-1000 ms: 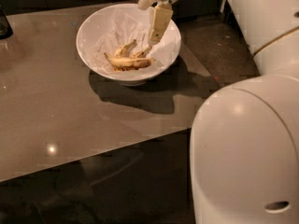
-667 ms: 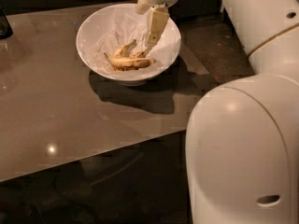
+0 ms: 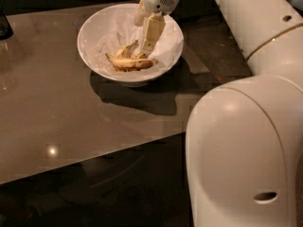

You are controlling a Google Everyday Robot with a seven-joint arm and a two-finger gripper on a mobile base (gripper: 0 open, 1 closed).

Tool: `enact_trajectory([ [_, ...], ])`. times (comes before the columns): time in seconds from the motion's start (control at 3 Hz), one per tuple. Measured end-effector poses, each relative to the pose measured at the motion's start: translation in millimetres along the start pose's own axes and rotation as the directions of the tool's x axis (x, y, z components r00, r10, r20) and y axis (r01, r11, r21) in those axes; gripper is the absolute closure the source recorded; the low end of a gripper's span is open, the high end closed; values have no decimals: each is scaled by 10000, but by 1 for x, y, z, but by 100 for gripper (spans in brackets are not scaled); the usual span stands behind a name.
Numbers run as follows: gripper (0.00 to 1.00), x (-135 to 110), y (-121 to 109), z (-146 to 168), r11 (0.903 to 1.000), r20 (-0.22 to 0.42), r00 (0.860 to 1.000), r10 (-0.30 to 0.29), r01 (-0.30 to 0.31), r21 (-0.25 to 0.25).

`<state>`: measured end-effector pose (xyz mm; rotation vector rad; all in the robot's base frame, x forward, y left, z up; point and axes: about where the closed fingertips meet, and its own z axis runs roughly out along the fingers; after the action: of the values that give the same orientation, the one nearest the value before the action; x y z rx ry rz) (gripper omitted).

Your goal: Pick banana from white bowl

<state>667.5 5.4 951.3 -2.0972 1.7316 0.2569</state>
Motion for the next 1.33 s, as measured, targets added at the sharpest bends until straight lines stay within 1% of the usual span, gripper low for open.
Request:
enact_trajectory([
  [0.67,30,-3,4,21,9981,125,9992,372,-365,-502],
  [1.33,31,0,10,39,9933,141,9973,718,-702,-921],
])
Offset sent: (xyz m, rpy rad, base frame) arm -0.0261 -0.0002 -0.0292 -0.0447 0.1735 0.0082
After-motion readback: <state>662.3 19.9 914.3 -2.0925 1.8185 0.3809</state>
